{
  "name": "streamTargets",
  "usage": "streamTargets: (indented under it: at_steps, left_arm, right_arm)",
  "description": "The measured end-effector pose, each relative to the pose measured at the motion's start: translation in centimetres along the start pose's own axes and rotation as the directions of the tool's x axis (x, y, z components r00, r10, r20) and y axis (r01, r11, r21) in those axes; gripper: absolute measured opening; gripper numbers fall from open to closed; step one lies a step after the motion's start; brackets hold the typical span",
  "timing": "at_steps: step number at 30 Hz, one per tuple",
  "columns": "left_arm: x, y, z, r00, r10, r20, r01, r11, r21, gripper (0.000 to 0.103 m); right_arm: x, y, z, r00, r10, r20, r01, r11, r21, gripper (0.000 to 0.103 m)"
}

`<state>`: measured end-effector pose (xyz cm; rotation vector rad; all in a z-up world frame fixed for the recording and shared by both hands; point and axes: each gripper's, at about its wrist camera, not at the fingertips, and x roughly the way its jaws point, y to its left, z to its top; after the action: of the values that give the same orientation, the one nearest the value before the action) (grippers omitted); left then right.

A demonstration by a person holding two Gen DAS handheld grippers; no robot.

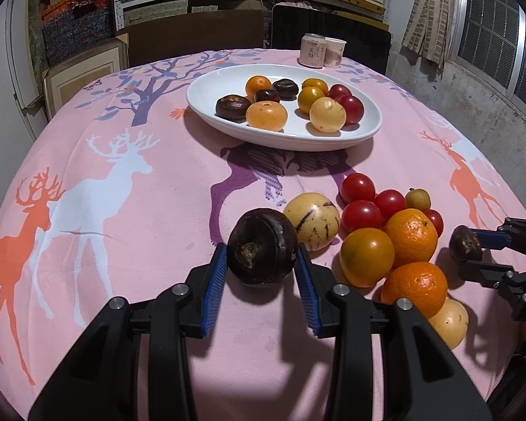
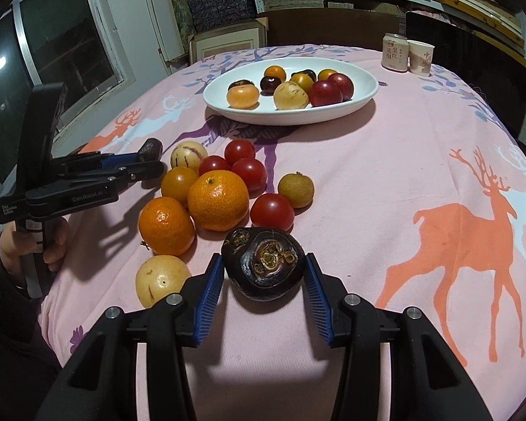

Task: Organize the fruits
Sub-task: 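Carry the purple plum and the dark brown fruit over the plate, then open both tools to drop the fruits onto the plate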

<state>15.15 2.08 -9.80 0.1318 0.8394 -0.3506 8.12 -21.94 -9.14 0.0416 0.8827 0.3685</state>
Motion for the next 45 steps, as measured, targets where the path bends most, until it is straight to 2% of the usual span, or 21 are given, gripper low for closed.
streamTargets:
  at_steps: [11,16,23,28,32,36,39,44,45]
  left_arm:
    - [-2.0,-0.2,-0.9,0.999,0.033,0.015,-0.033,0.999,-0.02,0.038]
    - [-4.1,-0.4,-1.0,0.998,0.036,0.043,-0.035,0.999,-0.029,0.038]
    - [-7.6,-1.4,0.8,0.993,0.037,0.11,-0.036,0.999,-0.007,0.038]
    - [-7.9,-2.5,3.2,0.992,0.022,0.127,-0.026,0.999,0.026,0.038]
    - [-6.8,-3.3,6.9,0.988,0.028,0.149,-0.037,0.997,0.062,0.038]
    - [-3.2,-3.3,10.7,0.994,0.012,0.109,-0.016,0.999,0.037,0.038]
    - [0.7,-3.9,12.9,0.998,0.016,0.066,-0.019,0.999,0.046,0.038]
    - [6.7,-4.7,14.7,0.999,0.039,-0.03,-0.037,0.997,0.072,0.038]
    - [7.4,-4.6,14.9,0.999,0.039,-0.037,-0.037,0.997,0.068,0.045]
  right_arm:
    - [-2.2,-0.6,-0.2,0.998,0.018,0.053,-0.02,0.999,0.031,0.047]
    - [-3.5,-1.4,0.1,0.996,0.028,0.089,-0.033,0.998,0.056,0.047]
    - [-5.8,-3.1,1.4,0.988,0.032,0.149,-0.045,0.995,0.085,0.047]
    - [-7.2,-4.1,3.9,0.981,0.034,0.19,-0.05,0.995,0.084,0.047]
    - [-7.2,-5.0,7.6,0.976,0.05,0.21,-0.07,0.994,0.09,0.047]
    - [-5.3,-6.4,12.6,0.976,0.065,0.209,-0.094,0.987,0.13,0.047]
    - [-2.3,-7.1,16.0,0.98,0.057,0.189,-0.086,0.985,0.152,0.047]
    - [4.0,-7.9,20.6,0.991,0.035,0.132,-0.06,0.98,0.188,0.047]
    - [5.4,-8.0,21.3,0.992,0.035,0.117,-0.057,0.979,0.195,0.047]
